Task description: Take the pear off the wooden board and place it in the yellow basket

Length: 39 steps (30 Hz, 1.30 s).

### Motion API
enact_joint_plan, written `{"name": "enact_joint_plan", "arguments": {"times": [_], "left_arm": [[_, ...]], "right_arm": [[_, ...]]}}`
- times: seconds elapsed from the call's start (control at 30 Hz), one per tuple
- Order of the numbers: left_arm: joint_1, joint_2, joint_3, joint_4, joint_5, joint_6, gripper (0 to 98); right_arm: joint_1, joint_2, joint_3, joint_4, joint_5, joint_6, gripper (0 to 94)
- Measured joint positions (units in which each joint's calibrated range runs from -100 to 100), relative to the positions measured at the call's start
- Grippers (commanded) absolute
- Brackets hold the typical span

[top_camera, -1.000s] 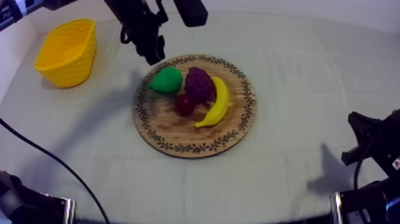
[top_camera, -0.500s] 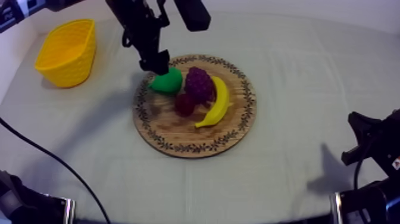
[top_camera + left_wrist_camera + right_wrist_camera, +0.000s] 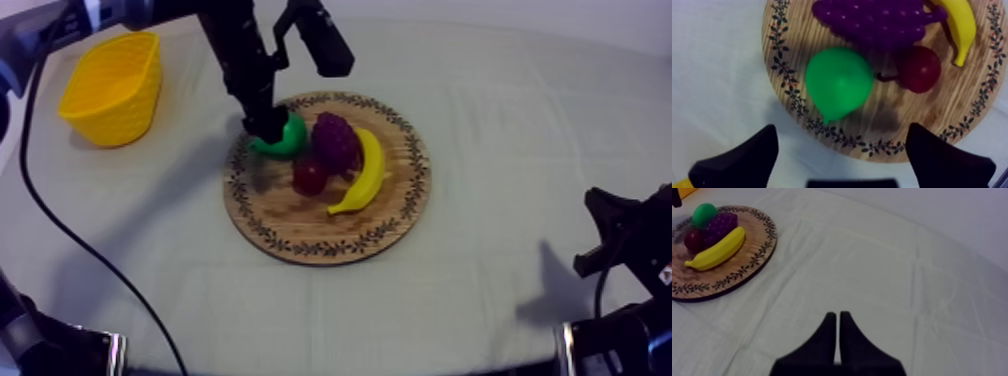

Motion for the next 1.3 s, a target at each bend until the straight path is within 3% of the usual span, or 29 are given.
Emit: {"name": "enact_joint_plan", "arguments": {"times": [0.47,1.07,1.3], "left_arm": [[-0.97,12.13,-9.04,-0.16,0.05,-0.51,93.5],[-1.18,18.36,-13.04,-0.54,0.2,1.44,51.2],[-0.91,18.92,-13.27,-0.65,0.2,2.02,44.8]], "right_arm": [[0.0,0.0,0.0,0.0,0.0,-0.02,0.4],[0.0,0.0,0.0,0.0,0.0,-0.02,0.4],[0.0,0.0,0.0,0.0,0.0,-0.02,0.4]]}}
